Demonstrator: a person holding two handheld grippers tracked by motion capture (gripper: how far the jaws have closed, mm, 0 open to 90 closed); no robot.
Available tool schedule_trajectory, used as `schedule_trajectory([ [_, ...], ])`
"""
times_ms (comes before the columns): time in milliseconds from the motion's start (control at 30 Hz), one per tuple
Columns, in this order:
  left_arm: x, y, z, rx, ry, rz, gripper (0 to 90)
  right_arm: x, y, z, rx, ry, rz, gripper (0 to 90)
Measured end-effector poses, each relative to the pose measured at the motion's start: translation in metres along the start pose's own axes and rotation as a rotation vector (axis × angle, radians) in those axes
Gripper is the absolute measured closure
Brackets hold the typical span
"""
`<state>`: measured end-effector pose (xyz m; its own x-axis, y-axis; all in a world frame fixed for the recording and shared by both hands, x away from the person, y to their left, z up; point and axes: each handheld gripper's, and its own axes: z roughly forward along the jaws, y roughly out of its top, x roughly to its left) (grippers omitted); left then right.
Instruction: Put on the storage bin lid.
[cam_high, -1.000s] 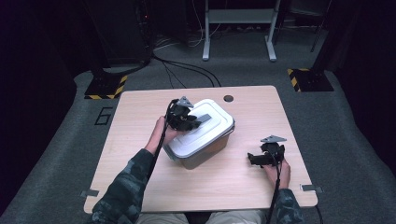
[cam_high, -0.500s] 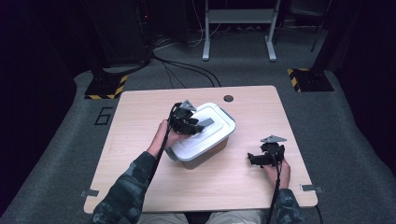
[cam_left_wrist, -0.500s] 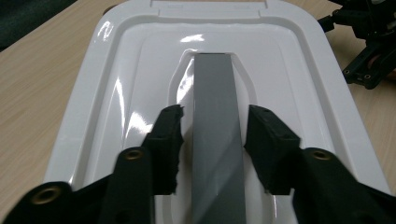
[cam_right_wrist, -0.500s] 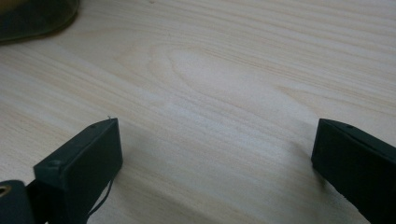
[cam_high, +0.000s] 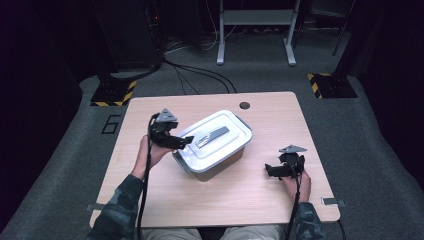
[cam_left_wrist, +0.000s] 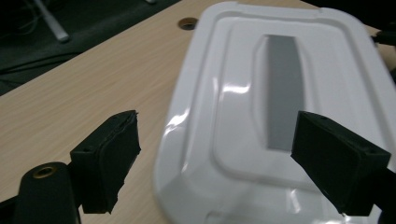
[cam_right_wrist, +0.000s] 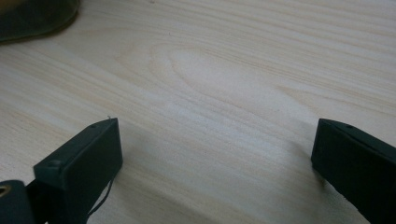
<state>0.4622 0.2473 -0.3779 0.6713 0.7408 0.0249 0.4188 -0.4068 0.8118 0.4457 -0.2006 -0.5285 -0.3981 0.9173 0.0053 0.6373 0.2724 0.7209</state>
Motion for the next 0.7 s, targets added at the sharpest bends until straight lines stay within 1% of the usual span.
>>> schedule_trajectory([
  [33,0.01,-0.014,-0.01,-0.016,0.039,-0.032,14.2,0.0,0.0,0.0,0.0,0.0,0.001,1.3],
  [67,0.01,-0.014,-0.01,-0.016,0.039,-0.032,14.0,0.0,0.0,0.0,0.0,0.0,0.001,1.3],
  [167,0.022,-0.037,-0.022,-0.034,0.112,-0.075,13.7,0.0,0.0,0.0,0.0,0.0,0.0,1.3],
  [200,0.028,-0.046,-0.025,-0.033,0.138,-0.09,13.7,0.0,0.0,0.0,0.0,0.0,0.0,1.3],
  [233,0.03,-0.052,-0.027,-0.032,0.156,-0.101,12.9,0.0,0.0,0.0,0.0,0.001,-0.002,1.3],
  [300,0.037,-0.067,-0.027,-0.014,0.182,-0.133,12.7,0.0,0.0,0.0,0.0,0.001,-0.002,1.3],
  [333,0.041,-0.074,-0.026,0.011,0.186,-0.144,12.0,0.0,0.0,0.0,-0.001,0.001,-0.003,1.2],
  [367,0.043,-0.079,-0.024,0.026,0.189,-0.152,11.4,0.0,0.0,0.0,0.0,0.0,-0.003,1.2],
  [433,0.049,-0.098,-0.017,0.079,0.204,-0.174,10.2,0.0,0.0,0.0,0.0,0.0,-0.003,1.2],
  [467,0.049,-0.098,-0.017,0.079,0.204,-0.174,9.6,0.0,0.0,0.0,0.0,0.0,-0.003,1.2],
  [533,0.053,-0.112,-0.012,0.105,0.21,-0.197,8.9,0.0,0.0,0.0,0.0,0.0,-0.004,1.2],
  [567,0.056,-0.124,-0.007,0.13,0.213,-0.213,7.5,0.0,0.0,0.0,0.0,0.0,-0.003,1.2],
  [600,0.056,-0.124,-0.007,0.13,0.213,-0.213,6.7,0.0,0.0,0.0,0.0,0.0,-0.003,1.2],
  [633,0.057,-0.135,-0.002,0.145,0.215,-0.228,6.0,0.0,0.0,0.0,0.0,0.0,-0.003,1.1],
  [667,0.057,-0.135,-0.002,0.145,0.215,-0.228,5.7,0.0,0.0,0.0,0.0,0.0,-0.004,1.0],
  [700,0.058,-0.147,0.004,0.16,0.223,-0.25,4.7,0.0,0.0,0.0,0.0,0.001,-0.004,1.0],
])
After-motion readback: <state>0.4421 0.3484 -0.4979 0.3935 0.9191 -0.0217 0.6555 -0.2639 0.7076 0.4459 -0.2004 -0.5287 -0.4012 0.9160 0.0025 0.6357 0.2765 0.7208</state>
